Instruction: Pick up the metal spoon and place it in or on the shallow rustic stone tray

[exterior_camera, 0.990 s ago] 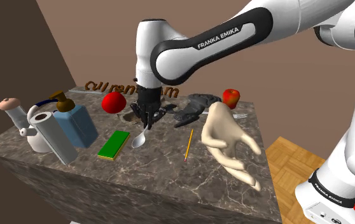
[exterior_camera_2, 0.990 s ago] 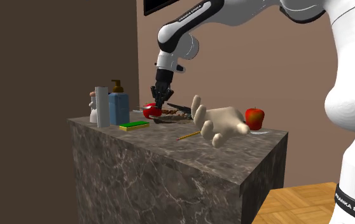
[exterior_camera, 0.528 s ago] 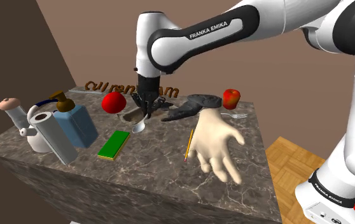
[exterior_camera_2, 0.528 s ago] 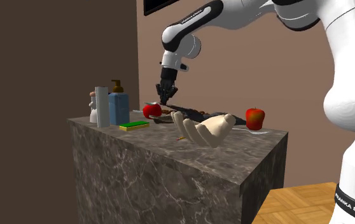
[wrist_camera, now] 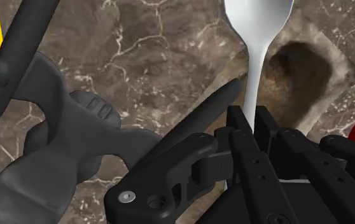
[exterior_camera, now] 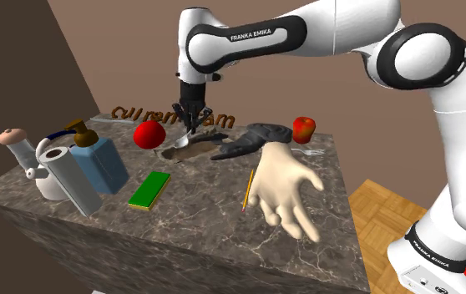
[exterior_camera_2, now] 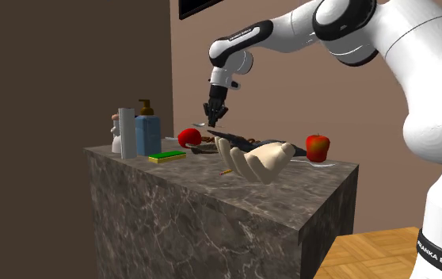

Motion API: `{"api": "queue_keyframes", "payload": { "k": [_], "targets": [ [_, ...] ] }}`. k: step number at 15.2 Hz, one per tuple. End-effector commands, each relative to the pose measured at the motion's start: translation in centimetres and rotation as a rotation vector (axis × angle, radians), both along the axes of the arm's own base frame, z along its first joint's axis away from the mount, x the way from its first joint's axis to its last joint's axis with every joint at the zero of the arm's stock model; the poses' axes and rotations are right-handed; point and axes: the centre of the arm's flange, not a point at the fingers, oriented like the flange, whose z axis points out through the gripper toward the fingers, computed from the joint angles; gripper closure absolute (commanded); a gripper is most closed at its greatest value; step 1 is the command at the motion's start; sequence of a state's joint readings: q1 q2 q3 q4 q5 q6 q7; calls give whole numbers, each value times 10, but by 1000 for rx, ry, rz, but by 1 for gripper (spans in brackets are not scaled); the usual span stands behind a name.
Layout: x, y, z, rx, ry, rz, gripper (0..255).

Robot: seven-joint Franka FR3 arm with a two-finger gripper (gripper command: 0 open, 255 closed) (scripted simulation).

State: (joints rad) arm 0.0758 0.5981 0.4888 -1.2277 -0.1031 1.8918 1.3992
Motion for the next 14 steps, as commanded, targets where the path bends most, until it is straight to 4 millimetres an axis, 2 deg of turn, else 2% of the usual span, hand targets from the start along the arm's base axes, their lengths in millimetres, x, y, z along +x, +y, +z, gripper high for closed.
{"api": "queue_keyframes", "payload": {
  "k": [1, 3, 4, 14],
  "targets": [
    [22, -15, -1, -1, 1, 0, 255],
    [45, -28, 0, -1, 1, 0, 255],
    [66, -39, 1, -1, 1, 0, 255],
    [66, -39, -51, -1, 1, 0, 255]
  ]
}}
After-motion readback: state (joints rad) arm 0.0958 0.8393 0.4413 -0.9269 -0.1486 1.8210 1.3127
